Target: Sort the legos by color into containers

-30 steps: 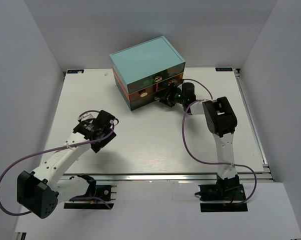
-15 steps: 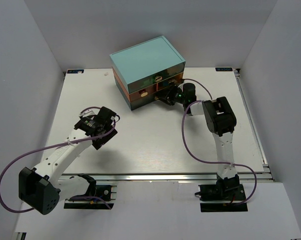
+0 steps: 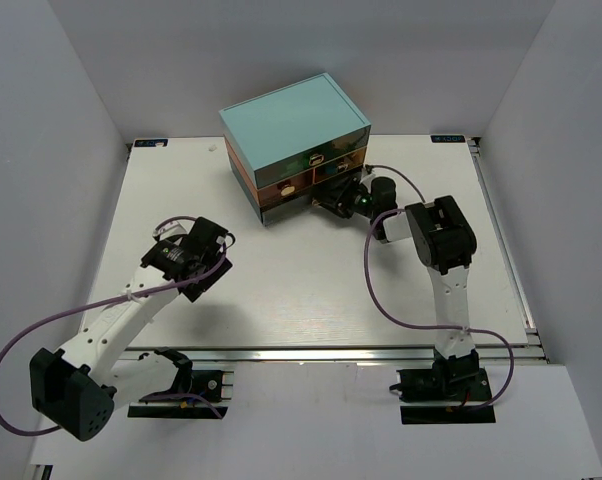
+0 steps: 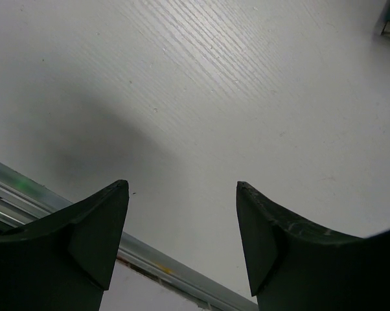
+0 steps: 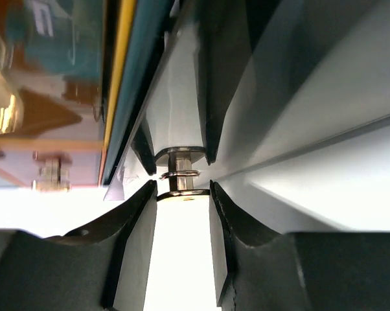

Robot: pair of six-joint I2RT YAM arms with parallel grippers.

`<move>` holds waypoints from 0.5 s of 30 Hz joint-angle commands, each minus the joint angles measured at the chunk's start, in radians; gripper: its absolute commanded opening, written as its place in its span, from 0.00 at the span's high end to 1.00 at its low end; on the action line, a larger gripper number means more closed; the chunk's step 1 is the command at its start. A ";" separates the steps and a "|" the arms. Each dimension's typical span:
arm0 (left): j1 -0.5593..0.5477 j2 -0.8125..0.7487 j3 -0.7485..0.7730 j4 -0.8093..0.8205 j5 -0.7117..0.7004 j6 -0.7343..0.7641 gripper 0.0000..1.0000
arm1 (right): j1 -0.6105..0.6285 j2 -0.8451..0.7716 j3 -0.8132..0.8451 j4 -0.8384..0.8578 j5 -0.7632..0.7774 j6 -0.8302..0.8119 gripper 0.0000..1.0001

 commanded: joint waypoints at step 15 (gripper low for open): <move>0.014 0.039 -0.032 0.071 -0.071 0.088 0.13 | -0.081 -0.180 -0.312 0.337 -0.272 -0.045 0.11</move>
